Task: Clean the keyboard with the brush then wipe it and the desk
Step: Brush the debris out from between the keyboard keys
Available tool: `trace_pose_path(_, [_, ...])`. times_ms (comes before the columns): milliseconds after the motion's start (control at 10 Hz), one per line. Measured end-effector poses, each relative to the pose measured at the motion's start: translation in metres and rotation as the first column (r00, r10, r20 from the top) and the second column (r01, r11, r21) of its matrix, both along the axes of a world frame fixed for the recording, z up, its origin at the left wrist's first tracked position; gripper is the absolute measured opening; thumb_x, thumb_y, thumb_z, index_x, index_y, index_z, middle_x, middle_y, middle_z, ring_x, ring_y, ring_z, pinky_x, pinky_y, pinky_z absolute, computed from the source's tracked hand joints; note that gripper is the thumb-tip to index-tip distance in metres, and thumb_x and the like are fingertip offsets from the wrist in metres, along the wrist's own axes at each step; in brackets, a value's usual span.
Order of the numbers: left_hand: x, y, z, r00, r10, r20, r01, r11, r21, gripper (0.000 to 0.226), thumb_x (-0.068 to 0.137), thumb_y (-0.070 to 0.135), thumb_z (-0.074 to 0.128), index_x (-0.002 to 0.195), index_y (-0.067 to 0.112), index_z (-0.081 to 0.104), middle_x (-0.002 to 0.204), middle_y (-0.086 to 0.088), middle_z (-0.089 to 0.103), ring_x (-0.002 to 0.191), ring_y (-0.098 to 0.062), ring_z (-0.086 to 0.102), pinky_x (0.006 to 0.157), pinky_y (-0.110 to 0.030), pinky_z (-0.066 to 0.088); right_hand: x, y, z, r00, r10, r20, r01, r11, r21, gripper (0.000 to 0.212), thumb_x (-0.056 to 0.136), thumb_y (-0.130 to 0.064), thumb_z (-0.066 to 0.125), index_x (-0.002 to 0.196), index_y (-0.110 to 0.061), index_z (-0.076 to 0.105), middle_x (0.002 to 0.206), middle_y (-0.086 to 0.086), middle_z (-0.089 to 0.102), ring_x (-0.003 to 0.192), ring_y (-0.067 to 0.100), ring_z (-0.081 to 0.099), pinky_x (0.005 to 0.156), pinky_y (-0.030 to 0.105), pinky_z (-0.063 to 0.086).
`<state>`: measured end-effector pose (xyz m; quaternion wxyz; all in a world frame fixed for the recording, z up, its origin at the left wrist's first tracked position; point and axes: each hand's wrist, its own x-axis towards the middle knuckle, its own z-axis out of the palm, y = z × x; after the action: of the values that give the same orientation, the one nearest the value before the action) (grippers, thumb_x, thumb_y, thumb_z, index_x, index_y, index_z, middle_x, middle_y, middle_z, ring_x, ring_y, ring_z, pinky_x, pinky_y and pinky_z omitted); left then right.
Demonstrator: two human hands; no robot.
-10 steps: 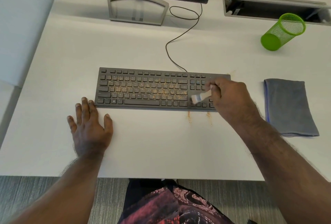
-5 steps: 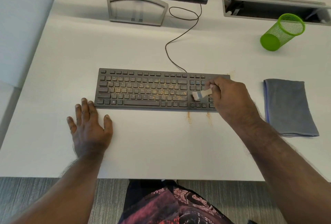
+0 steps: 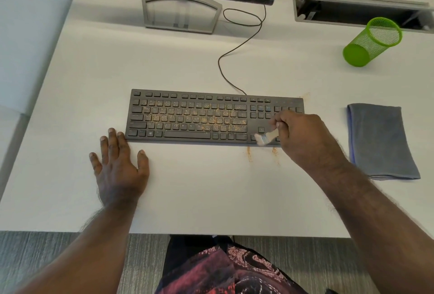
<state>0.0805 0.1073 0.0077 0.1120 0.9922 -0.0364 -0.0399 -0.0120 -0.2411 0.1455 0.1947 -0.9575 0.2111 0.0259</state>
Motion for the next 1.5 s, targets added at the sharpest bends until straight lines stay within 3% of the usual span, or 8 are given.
trace_pose_path(100, [0.0,0.001,0.0,1.0,-0.002,-0.009,0.002,1.0,0.01,0.08,0.095,0.05,0.026,0.162,0.008,0.019,0.172,-0.005,0.008,0.158,-0.023,0.004,0.127,-0.051,0.0,-0.003,-0.006,0.003,0.998,-0.038,-0.041,0.038,0.999,0.004,0.022,0.099,-0.016,0.048,0.101,-0.022,0.069,0.087,-0.004,0.069,0.059,0.006,0.048,0.054,0.022,0.035])
trace_pose_path(200, [0.0,0.001,0.0,1.0,-0.002,-0.008,0.002,1.0,0.013,0.08,0.095,0.05,0.026,0.162,0.009,0.019,0.172,-0.004,0.008,0.158,-0.024,0.004,0.127,-0.051,0.001,-0.008,-0.004,0.004,0.999,-0.022,0.047,0.019,0.997,0.076,0.021,0.099,-0.015,0.049,0.103,-0.02,0.069,0.082,-0.007,0.066,0.059,0.004,0.051,0.054,0.021,0.038])
trace_pose_path(400, [0.0,0.001,0.0,1.0,0.006,0.003,-0.006,1.0,-0.004,0.079,0.094,0.049,0.027,0.161,0.007,0.023,0.171,-0.006,0.012,0.158,-0.026,0.007,0.127,-0.052,0.002,-0.016,-0.016,0.0,0.996,-0.088,-0.002,0.088,0.995,-0.037,0.023,0.098,-0.014,0.048,0.105,-0.018,0.07,0.096,0.004,0.073,0.074,0.021,0.06,0.067,0.027,0.047])
trace_pose_path(600, [0.001,0.001,-0.001,1.0,0.003,-0.001,-0.003,1.0,0.004,0.079,0.094,0.049,0.027,0.161,0.007,0.022,0.171,-0.006,0.011,0.158,-0.025,0.006,0.127,-0.052,0.002,-0.022,-0.01,0.0,0.996,-0.066,0.062,0.069,0.997,-0.045,0.022,0.098,-0.011,0.049,0.108,-0.014,0.069,0.101,0.006,0.073,0.083,0.025,0.066,0.07,0.024,0.045])
trace_pose_path(700, [0.001,0.002,-0.001,1.0,0.001,-0.002,-0.001,1.0,0.005,0.079,0.095,0.05,0.027,0.161,0.008,0.021,0.172,-0.005,0.01,0.158,-0.024,0.005,0.127,-0.052,0.001,-0.023,0.0,-0.005,0.994,-0.031,0.104,0.028,0.999,0.033,0.02,0.098,-0.012,0.051,0.106,-0.016,0.069,0.098,0.003,0.073,0.084,0.024,0.068,0.073,0.033,0.056])
trace_pose_path(900, [0.001,0.001,0.0,1.0,0.003,0.0,-0.003,1.0,0.005,0.079,0.095,0.049,0.027,0.161,0.008,0.021,0.171,-0.005,0.011,0.158,-0.025,0.006,0.127,-0.052,0.001,-0.007,-0.012,-0.003,0.952,-0.131,0.276,0.124,0.991,0.044,0.023,0.1,-0.014,0.047,0.108,-0.013,0.069,0.096,0.004,0.072,0.075,0.017,0.061,0.065,0.024,0.044])
trace_pose_path(1100, [0.0,0.001,0.0,1.0,-0.004,-0.008,0.004,1.0,0.013,0.079,0.096,0.05,0.027,0.162,0.009,0.018,0.172,-0.005,0.008,0.158,-0.024,0.004,0.127,-0.052,0.001,0.014,-0.016,-0.01,0.957,-0.123,0.263,0.107,0.991,0.074,0.023,0.1,-0.014,0.047,0.11,-0.015,0.068,0.101,0.001,0.072,0.089,0.019,0.064,0.076,0.027,0.05])
trace_pose_path(1500, [0.0,0.001,0.001,1.0,-0.001,0.006,0.001,1.0,-0.005,0.079,0.095,0.049,0.027,0.161,0.007,0.022,0.171,-0.006,0.012,0.158,-0.025,0.007,0.127,-0.053,0.003,0.031,-0.009,-0.015,0.967,-0.099,0.234,0.069,0.989,0.133,0.021,0.099,-0.017,0.049,0.105,-0.023,0.068,0.095,-0.004,0.07,0.08,0.015,0.063,0.068,0.029,0.051])
